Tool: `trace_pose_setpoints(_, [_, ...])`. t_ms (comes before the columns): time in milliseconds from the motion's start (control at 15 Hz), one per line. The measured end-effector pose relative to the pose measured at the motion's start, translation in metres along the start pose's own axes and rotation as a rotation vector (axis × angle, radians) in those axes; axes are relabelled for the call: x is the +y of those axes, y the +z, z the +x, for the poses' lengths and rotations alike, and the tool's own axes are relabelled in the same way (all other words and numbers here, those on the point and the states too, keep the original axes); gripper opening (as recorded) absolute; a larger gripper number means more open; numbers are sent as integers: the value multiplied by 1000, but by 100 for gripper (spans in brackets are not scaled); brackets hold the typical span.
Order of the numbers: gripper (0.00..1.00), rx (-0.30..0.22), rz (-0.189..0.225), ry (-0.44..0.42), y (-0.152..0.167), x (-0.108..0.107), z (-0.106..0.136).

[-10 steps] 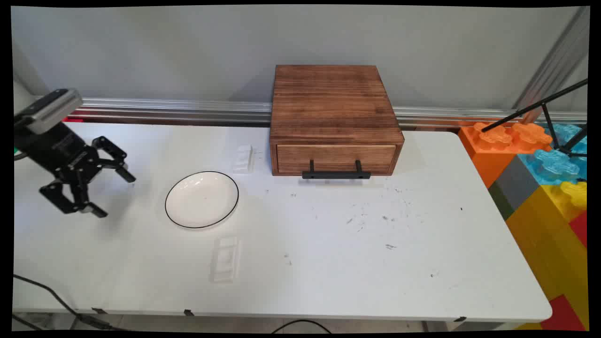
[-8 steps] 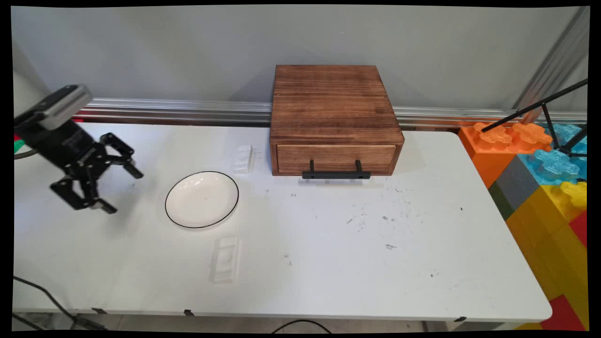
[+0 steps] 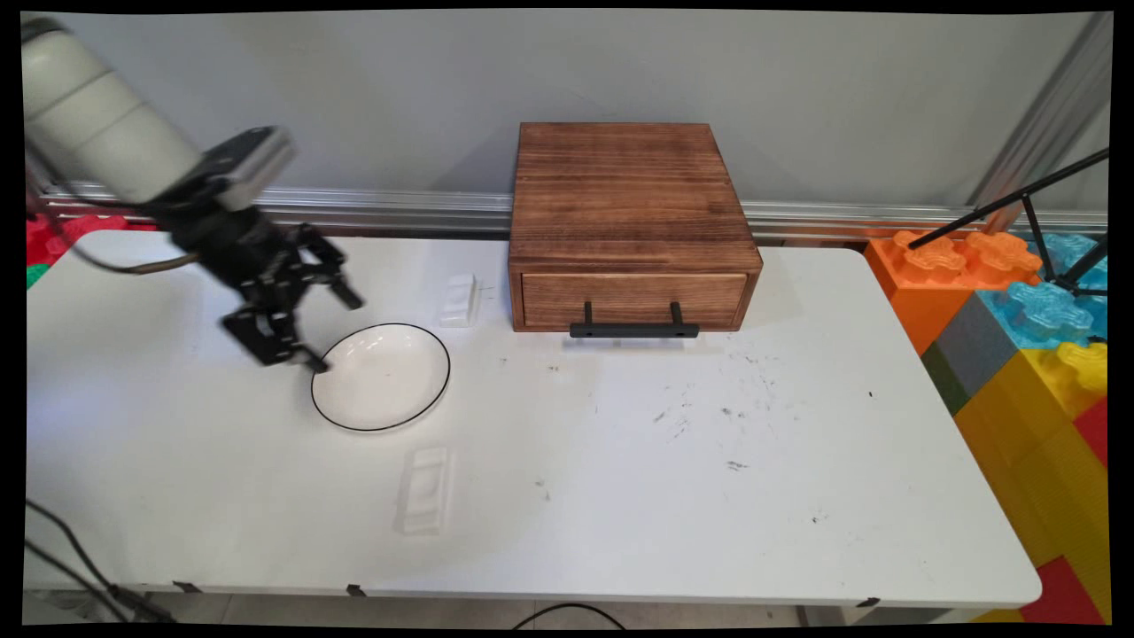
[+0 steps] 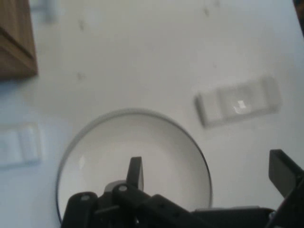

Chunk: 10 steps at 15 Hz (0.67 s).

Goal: Open the drawer

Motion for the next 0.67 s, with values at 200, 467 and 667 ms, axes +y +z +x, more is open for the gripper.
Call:
trace_pose_setpoints(200, [100, 11, 17, -15, 14, -11, 35])
trace_pose_setpoints(467, [100, 21, 46, -33, 36, -27, 85])
trace_pose_setpoints(667, [100, 27, 75, -43, 52, -39, 118])
